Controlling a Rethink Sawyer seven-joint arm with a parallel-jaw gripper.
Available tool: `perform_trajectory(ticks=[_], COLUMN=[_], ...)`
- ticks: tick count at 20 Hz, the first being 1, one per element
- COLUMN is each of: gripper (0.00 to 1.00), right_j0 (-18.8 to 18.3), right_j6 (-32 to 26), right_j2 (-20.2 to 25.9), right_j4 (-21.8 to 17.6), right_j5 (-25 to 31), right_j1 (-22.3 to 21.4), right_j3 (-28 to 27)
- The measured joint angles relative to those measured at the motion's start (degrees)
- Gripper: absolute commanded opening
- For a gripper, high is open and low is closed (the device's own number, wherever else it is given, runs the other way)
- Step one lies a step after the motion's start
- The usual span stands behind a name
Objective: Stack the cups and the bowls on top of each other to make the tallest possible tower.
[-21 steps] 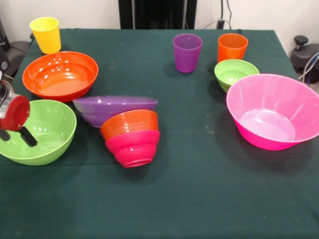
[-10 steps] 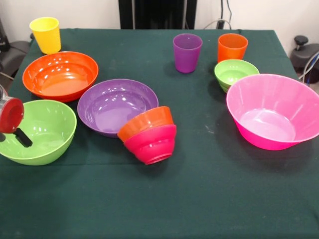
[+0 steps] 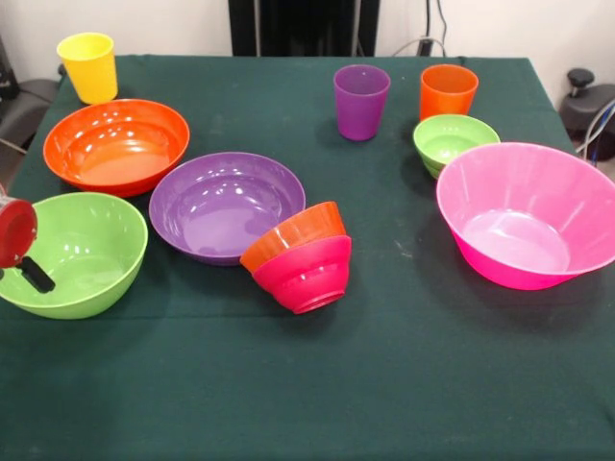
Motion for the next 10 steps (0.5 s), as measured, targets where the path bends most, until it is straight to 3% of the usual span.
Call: perform_trajectory(ticks=[7,10], gripper=[1.00,1.00], right_j0=[-0.31,-1.16], right_j6=[0.00,0.00], right_j2=[0.32,-1.73], right_j4=[3.07,7.89], right_j5=[-0.09,-1.20], right_j1=[0.08,-1.02], right_j3=[1.82,6.74])
